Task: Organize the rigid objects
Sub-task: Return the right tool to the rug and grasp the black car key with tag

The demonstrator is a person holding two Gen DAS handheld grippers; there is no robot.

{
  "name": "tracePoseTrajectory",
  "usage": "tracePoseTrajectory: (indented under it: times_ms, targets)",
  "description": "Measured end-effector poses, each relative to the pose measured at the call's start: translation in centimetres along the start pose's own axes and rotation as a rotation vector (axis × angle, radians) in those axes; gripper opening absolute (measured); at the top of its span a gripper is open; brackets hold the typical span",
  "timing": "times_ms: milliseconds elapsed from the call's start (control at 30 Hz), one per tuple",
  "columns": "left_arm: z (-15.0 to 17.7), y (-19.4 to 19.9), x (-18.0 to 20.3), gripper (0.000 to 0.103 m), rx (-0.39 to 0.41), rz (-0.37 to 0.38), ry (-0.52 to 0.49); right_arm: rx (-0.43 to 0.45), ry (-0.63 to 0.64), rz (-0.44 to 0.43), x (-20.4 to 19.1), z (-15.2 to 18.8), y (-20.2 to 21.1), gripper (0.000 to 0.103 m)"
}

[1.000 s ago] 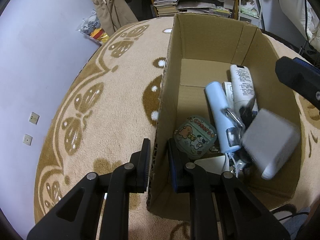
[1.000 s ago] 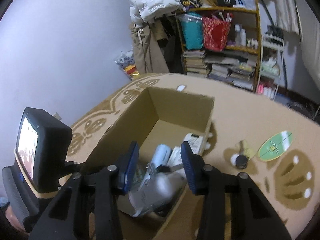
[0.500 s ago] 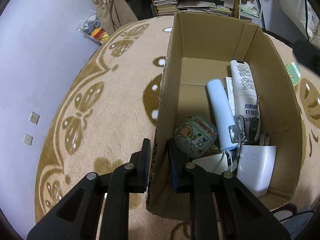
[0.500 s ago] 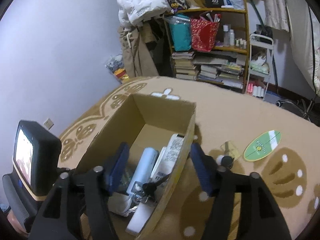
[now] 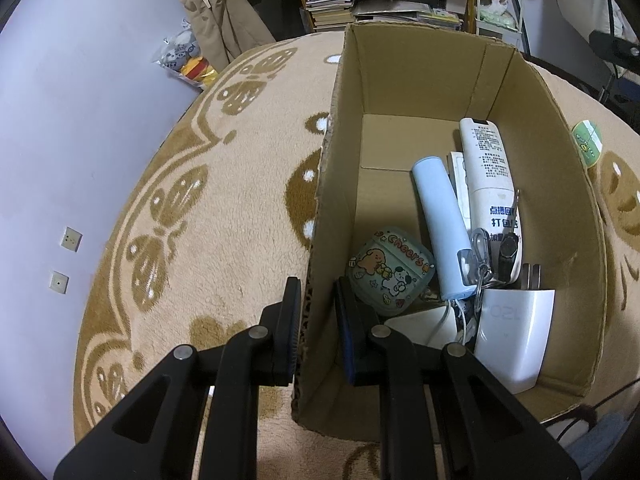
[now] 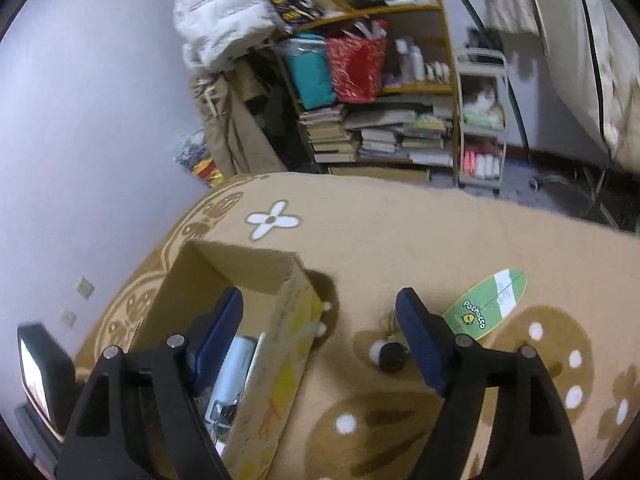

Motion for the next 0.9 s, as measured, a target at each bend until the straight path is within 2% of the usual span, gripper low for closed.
tracePoseTrajectory:
  times_ms: [333, 600, 667, 733, 900]
  targets:
    - [0.0, -0.1, 0.2, 0.017, -0.001, 0.005, 0.003, -0.114, -0.062, 0.046, 5.3, 0.6, -3.4, 0.082]
    - [-0.1, -0.1, 0.1, 0.017, -0.004, 0.011, 0.004, -0.247, -0.14, 0.028, 7.3, 4.0, -6.9, 0.069]
    - [-0.1, -0.1, 0.1, 0.017, -0.004, 0.009, 0.004, -0.273, -0.187, 0.012, 7.8, 5.0, -7.6, 0.053]
    - [-0.1, -0.1, 0.1, 0.017, -0.003, 0.009, 0.002, -0.289, -0.227, -0.003, 8.1, 6.0, -8.2, 0.053]
    - [-0.1, -0.1, 0.1, 0.017, -0.004, 0.01, 0.004, -0.259, -0.257, 0.037, 9.0, 6.4, -8.2, 0.053]
Point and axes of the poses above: each gripper's, at about its wrist camera, not at the fingertips, and y roughly against the way its jaws point, x to its right, z to its underside, the point moved 9 cm from there along -y, roughly the way its jaws point, and after that the axes turned 11 degrees about -z, right-handed, at the moved point
